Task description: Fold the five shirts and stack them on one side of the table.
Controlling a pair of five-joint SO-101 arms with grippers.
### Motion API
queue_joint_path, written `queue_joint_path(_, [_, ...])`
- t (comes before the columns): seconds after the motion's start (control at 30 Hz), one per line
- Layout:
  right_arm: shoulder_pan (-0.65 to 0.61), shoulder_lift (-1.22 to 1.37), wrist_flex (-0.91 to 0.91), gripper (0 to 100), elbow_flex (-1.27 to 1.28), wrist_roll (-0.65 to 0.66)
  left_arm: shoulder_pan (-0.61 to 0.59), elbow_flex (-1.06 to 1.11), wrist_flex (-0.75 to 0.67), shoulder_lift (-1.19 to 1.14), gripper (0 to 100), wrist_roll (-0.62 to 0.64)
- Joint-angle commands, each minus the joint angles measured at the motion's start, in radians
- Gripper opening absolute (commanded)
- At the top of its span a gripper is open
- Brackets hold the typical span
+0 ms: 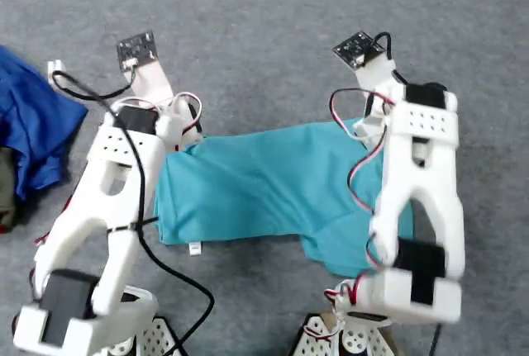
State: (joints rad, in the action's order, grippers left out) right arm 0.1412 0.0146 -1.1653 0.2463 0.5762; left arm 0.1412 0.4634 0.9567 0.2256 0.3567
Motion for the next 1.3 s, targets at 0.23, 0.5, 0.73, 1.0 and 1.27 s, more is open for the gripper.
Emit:
queue_joint_path(0.23, [-0.010, 0.409, 0.017, 3.0, -0.338, -0.031, -0.028, -0.227, -0.086, -0.452, 2, -0.009])
queue_joint_path(0.5, [0.081, 0.605, 0.000, 3.0, -0.518, -0.028, -0.120, -0.684, 0.133, -0.825, 2, -0.009])
queue_joint_path(0.73, [0.139, 0.797, -0.141, 3.0, -0.806, -0.025, -0.129, -1.120, 0.367, -1.027, 2, -0.014])
queue_joint_path(1.0, [0.168, 1.047, -0.330, 3.0, -1.267, -0.028, -0.153, -1.476, 0.528, -1.193, 2, -0.123])
queue_joint_path(1.27, [0.170, 1.242, -0.520, 3.0, -1.672, -0.025, -0.204, -1.646, 0.566, -1.319, 2, -0.121])
